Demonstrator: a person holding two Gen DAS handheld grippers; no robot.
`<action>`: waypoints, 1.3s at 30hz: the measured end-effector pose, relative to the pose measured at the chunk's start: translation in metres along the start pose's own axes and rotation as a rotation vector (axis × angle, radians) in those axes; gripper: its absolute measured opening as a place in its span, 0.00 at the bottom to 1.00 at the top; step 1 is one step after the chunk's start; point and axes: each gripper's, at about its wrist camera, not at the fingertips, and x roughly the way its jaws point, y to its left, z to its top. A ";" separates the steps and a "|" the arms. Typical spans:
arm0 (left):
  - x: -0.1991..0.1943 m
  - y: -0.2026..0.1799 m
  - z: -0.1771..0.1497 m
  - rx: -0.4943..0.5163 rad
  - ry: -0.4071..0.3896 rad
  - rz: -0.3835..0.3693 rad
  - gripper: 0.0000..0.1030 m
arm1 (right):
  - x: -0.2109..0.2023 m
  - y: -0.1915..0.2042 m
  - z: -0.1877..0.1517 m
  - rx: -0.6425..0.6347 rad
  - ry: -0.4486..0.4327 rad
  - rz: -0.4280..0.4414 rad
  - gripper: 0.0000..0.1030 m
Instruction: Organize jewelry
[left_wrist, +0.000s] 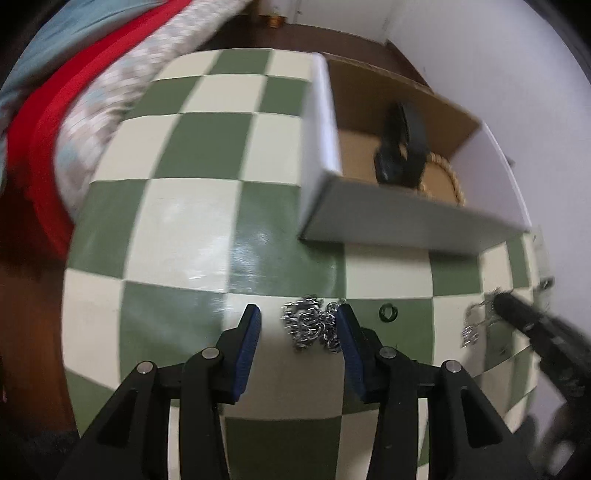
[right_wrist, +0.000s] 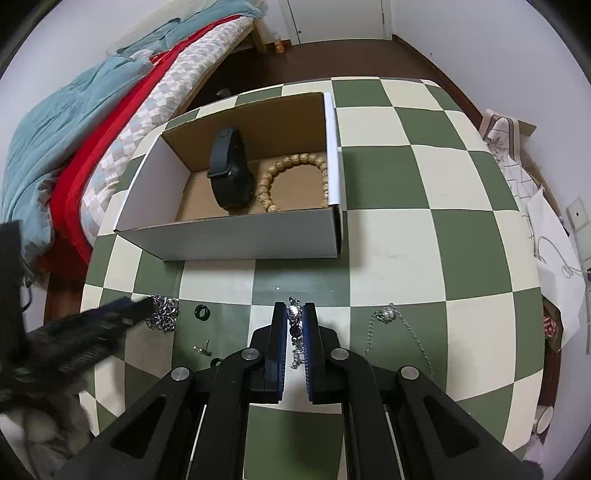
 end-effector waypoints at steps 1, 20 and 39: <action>0.002 -0.009 -0.002 0.044 -0.018 0.037 0.38 | 0.000 -0.001 0.002 0.005 0.000 0.000 0.08; -0.121 -0.033 0.014 0.071 -0.251 -0.163 0.07 | -0.096 0.030 0.049 0.000 -0.188 0.161 0.08; -0.066 -0.033 0.130 0.084 -0.084 -0.187 0.08 | -0.042 0.032 0.144 0.031 -0.078 0.169 0.08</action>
